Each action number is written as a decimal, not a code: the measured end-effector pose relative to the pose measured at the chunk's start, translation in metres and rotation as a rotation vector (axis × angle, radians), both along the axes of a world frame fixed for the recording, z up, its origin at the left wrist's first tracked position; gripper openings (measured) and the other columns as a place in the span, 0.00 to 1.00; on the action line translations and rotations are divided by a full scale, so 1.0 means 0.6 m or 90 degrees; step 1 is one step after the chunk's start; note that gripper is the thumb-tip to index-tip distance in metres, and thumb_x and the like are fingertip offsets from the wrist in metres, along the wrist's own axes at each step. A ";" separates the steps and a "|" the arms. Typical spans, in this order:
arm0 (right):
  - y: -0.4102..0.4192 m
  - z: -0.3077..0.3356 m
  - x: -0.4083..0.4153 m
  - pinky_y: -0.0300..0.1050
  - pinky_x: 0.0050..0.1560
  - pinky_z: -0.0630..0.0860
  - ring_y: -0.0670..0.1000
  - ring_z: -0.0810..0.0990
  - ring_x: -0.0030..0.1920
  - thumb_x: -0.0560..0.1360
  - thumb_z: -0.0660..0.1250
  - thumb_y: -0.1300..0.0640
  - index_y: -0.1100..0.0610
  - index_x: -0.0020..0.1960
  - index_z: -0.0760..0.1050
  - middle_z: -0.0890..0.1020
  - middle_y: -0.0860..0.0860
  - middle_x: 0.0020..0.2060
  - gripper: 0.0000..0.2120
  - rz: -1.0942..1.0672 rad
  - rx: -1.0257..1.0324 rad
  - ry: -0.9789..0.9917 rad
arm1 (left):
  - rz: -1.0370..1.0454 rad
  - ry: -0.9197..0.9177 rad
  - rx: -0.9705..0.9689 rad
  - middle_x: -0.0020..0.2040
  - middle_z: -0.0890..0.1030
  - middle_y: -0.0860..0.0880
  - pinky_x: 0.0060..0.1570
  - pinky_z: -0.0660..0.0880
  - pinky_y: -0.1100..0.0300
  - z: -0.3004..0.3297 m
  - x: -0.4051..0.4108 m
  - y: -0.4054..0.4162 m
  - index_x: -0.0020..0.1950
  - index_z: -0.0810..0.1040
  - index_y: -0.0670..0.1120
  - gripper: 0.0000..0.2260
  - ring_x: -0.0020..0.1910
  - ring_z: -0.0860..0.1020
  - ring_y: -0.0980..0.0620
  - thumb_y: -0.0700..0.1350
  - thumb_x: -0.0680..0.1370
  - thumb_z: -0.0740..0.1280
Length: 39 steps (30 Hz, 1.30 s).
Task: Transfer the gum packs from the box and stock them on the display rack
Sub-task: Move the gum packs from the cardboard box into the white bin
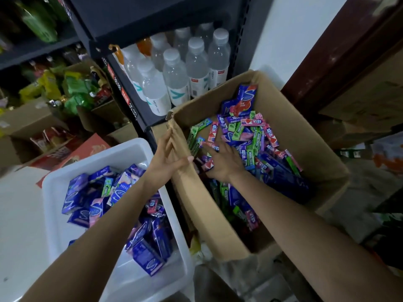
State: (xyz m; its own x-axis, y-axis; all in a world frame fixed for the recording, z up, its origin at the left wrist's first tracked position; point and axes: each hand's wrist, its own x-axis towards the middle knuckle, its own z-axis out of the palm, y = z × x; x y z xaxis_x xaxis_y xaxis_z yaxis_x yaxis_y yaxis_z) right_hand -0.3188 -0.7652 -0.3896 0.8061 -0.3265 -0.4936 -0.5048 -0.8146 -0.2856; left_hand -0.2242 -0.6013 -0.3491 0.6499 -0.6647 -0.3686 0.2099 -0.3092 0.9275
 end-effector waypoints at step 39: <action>-0.007 -0.002 0.021 0.51 0.63 0.71 0.60 0.68 0.66 0.72 0.71 0.62 0.60 0.63 0.70 0.59 0.58 0.72 0.22 -0.155 0.063 -0.088 | 0.003 -0.094 0.043 0.74 0.57 0.57 0.72 0.61 0.46 0.005 -0.008 0.005 0.77 0.52 0.53 0.43 0.73 0.57 0.56 0.51 0.68 0.72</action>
State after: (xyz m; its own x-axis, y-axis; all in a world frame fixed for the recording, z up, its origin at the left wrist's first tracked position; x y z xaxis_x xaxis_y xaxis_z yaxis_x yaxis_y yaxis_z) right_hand -0.3063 -0.7693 -0.3910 0.7719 -0.4740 -0.4237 -0.6326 -0.6396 -0.4367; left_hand -0.2292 -0.5985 -0.3460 0.7039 -0.6379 -0.3124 0.0742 -0.3715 0.9255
